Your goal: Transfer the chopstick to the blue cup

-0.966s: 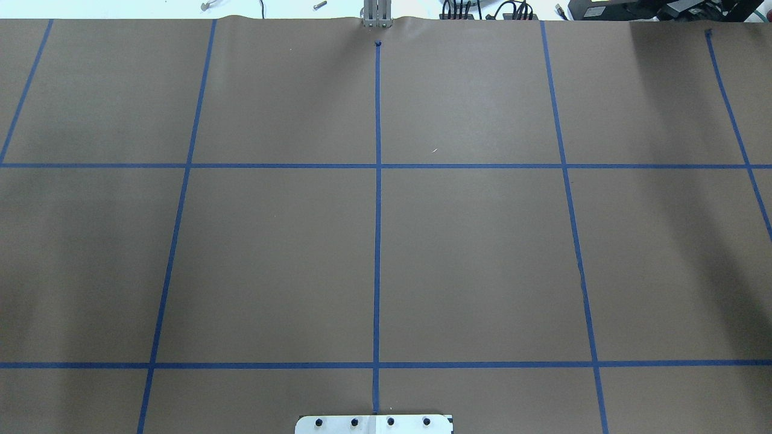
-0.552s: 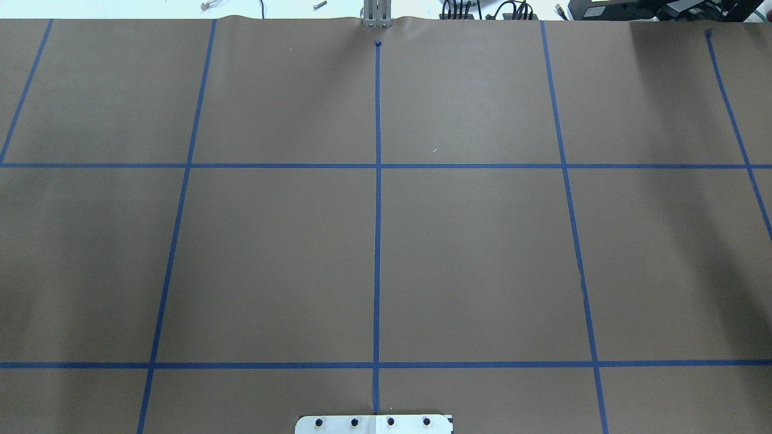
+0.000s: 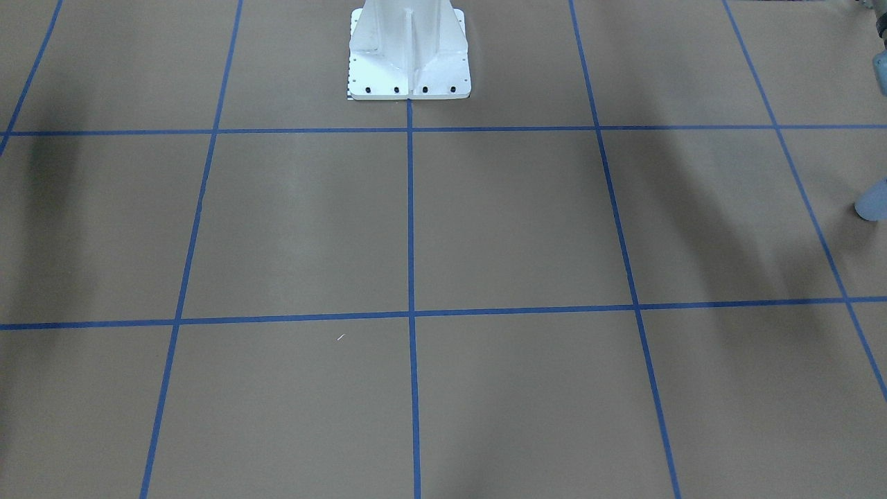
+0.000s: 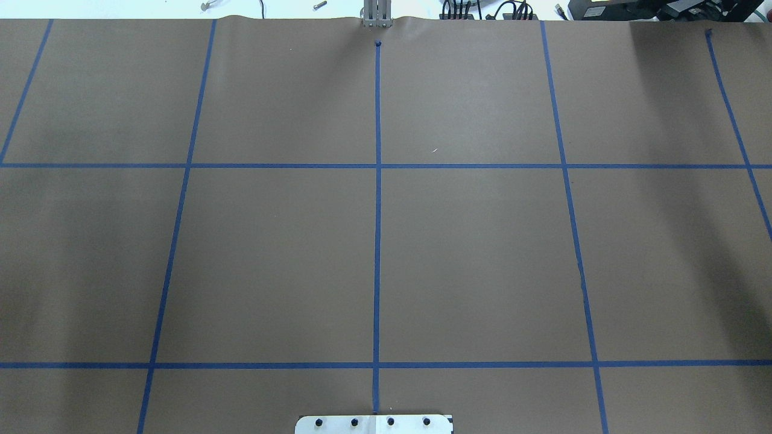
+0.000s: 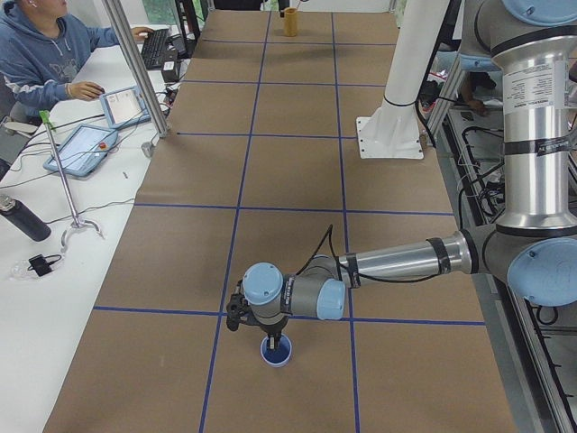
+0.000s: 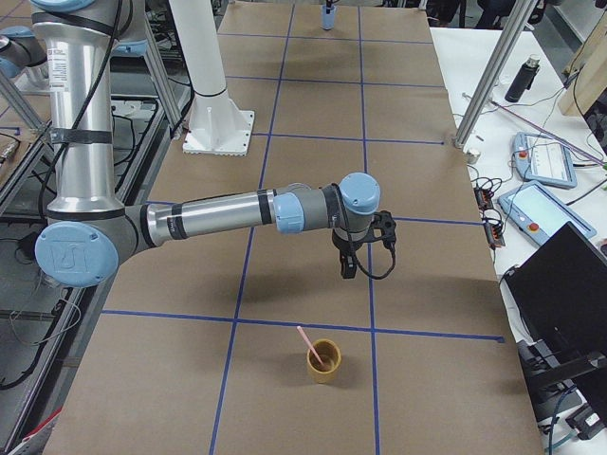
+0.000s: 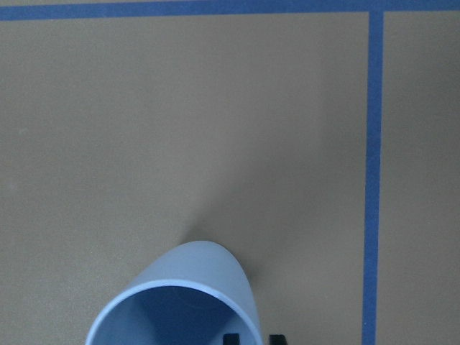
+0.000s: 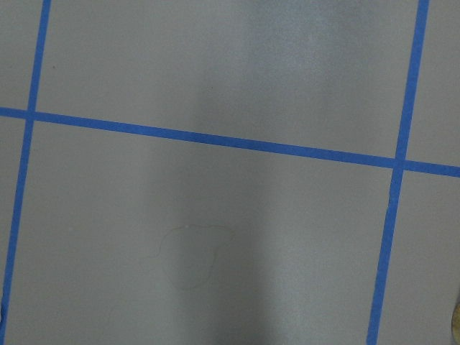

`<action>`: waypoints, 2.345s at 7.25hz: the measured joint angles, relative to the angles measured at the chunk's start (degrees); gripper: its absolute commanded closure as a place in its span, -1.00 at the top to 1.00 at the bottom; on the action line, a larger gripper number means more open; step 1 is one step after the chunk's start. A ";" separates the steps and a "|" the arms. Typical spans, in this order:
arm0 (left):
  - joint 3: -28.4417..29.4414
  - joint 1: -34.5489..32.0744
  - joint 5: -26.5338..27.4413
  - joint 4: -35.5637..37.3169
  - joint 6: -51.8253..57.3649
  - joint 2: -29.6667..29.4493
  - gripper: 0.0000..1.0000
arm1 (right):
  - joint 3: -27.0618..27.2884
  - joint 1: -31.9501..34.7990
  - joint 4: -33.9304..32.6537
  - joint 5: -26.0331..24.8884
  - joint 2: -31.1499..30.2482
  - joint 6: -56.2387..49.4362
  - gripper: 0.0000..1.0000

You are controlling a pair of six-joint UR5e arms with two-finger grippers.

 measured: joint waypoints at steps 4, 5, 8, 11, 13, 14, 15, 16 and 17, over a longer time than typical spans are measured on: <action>-17.16 -1.54 -4.85 18.39 -1.45 -4.25 -1.00 | 0.13 -0.04 0.03 -0.02 0.14 -0.13 1.00; -19.86 1.04 -4.85 22.30 -5.47 -8.46 -1.00 | 0.05 -0.06 0.03 -0.06 0.19 -0.15 1.00; -22.79 13.37 -2.25 24.71 -25.11 -20.66 -1.00 | 0.10 -0.08 0.03 -0.10 0.29 -0.06 1.00; -22.08 31.63 7.85 25.01 -52.52 -35.98 -1.00 | 0.18 -0.11 0.03 -0.10 0.32 0.03 1.00; -14.95 39.15 13.60 25.01 -63.63 -48.65 -1.00 | 0.04 -0.28 0.03 -0.14 0.32 0.04 1.00; -9.68 40.49 15.50 25.01 -65.43 -54.69 -1.00 | -0.01 -0.30 0.03 -0.16 0.32 0.03 1.00; -4.26 41.01 17.07 24.94 -65.93 -60.12 -1.00 | -0.03 -0.36 0.02 -0.17 0.32 0.04 1.00; 1.33 41.51 18.71 24.72 -66.02 -64.80 -1.00 | -0.04 -0.43 -0.03 -0.16 0.32 0.08 1.00; 6.13 42.62 20.19 24.19 -66.04 -68.15 -1.00 | -0.05 -0.50 -0.04 -0.12 0.32 0.09 1.00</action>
